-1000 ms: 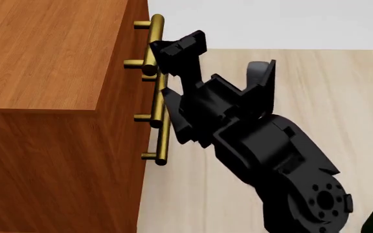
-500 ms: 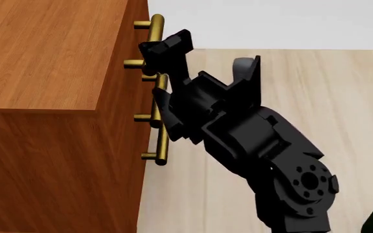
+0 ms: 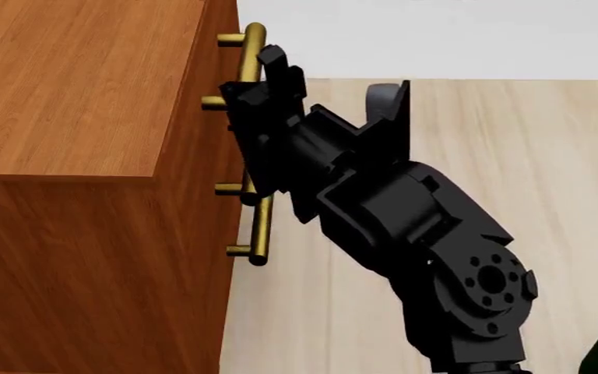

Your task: Close the bottom drawer of the cabinet and open the top drawer.

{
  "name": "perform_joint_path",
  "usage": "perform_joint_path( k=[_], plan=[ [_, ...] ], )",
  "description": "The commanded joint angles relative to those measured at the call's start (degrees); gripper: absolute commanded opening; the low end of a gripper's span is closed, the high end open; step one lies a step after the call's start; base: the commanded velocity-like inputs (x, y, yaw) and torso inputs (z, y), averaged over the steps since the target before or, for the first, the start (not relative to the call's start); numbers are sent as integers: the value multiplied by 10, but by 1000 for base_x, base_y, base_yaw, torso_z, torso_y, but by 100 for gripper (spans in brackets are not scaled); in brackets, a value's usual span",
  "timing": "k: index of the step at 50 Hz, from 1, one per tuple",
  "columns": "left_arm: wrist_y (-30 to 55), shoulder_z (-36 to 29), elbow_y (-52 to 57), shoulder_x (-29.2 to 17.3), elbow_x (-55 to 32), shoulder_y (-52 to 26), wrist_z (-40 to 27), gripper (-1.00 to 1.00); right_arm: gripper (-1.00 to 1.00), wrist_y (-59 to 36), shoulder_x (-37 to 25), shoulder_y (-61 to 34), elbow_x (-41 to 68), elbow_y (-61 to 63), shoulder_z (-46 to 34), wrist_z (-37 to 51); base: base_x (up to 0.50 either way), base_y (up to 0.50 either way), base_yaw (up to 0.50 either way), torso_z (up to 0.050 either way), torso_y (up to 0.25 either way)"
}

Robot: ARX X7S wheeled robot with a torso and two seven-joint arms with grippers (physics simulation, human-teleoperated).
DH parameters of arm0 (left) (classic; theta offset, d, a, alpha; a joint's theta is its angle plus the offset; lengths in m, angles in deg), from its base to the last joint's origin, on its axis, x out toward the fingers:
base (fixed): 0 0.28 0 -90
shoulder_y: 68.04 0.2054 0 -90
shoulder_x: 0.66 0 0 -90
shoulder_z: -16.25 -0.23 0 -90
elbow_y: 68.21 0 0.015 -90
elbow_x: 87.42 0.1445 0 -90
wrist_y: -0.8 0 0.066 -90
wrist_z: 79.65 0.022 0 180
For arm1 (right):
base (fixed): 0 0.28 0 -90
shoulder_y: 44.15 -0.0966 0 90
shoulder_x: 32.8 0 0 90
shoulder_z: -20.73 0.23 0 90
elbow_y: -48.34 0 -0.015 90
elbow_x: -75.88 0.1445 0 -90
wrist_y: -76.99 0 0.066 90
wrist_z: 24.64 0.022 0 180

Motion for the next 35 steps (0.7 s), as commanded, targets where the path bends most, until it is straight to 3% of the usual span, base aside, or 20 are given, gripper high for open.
perform_joint_path(
  k=[1,35],
  plan=[
    [-2,-2,-2,-1,1,0,-1,100,-100,-3,-6,3,-24,7,-9,2,0,0,0,0,0],
    [2,-9,-2,-6,8,-1,-9,100,-100,28,-31,131,27,225,24,112,0,0,0,0,1]
  ],
)
